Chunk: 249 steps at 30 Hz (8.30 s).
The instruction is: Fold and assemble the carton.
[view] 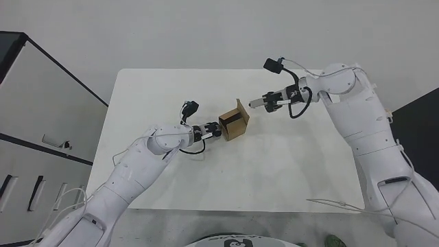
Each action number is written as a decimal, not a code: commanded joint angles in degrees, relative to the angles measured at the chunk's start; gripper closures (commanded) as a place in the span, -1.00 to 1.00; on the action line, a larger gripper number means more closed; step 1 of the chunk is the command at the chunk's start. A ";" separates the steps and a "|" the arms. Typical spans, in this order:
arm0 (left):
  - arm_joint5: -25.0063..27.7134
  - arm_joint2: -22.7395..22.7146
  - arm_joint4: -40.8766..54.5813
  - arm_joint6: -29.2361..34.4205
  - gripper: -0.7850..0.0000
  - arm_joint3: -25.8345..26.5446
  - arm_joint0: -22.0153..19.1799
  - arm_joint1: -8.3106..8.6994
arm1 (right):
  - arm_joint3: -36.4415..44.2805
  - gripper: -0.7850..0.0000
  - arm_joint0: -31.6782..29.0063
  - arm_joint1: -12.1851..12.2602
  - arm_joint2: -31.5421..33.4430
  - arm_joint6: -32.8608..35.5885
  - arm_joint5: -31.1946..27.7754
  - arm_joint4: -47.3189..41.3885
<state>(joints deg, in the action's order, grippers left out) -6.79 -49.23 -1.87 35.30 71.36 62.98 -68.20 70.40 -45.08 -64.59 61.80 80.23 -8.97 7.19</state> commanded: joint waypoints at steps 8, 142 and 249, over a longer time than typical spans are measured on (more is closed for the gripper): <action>0.00 0.00 0.00 0.00 1.00 0.00 0.00 0.00 | -1.43 -0.27 0.23 1.12 0.71 -0.70 -2.54 4.99; 0.00 0.00 0.00 0.00 1.00 0.00 0.00 0.00 | -2.94 0.19 14.86 -13.63 -32.65 0.95 4.91 33.73; 0.00 0.00 0.00 0.00 1.00 0.00 0.00 0.00 | -4.66 0.86 11.33 -16.01 -28.12 0.52 0.50 41.44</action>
<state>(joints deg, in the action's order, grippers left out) -6.79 -49.23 -1.87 35.30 71.36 62.98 -68.20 65.90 -33.78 -80.54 33.74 80.77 -8.43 48.56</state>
